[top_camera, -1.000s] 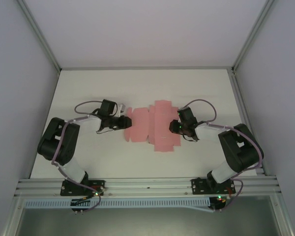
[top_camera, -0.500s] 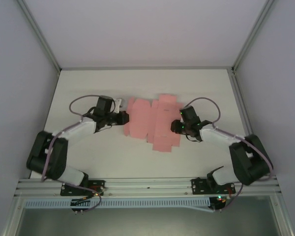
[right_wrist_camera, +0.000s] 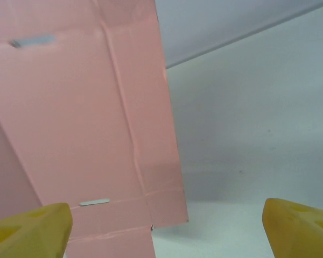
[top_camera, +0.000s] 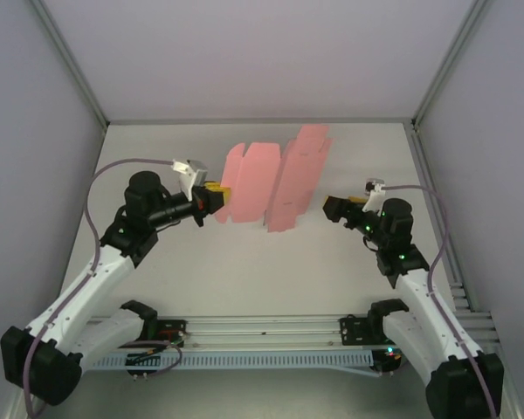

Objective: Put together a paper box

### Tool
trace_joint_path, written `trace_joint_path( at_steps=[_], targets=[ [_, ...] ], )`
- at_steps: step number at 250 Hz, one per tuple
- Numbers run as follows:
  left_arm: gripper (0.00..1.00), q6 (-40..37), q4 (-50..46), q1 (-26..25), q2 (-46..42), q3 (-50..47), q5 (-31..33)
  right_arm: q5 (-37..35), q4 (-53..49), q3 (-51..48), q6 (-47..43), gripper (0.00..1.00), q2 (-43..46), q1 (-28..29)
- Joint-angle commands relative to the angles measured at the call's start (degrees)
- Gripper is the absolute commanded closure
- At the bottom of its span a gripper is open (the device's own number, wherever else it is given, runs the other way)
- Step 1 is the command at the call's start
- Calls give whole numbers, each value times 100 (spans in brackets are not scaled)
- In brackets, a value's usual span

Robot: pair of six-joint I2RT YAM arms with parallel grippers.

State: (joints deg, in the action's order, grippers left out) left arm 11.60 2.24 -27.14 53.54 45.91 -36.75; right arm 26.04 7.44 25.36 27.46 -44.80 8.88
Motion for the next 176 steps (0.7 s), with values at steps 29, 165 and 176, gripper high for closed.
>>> trace_joint_path(
  at_steps=[29, 165, 176],
  targets=[
    [100, -82, 312, -42, -230, 231, -464, 1853, 2217, -201, 508, 13, -539, -351],
    [100, 586, 62, -37, -207, 88, 1044, 2194, 1955, -39, 393, 100, -511, -419],
    [99, 605, 54, -37, -151, 20, 1057, 2165, 1656, 56, 291, 100, -487, -416]
  ],
)
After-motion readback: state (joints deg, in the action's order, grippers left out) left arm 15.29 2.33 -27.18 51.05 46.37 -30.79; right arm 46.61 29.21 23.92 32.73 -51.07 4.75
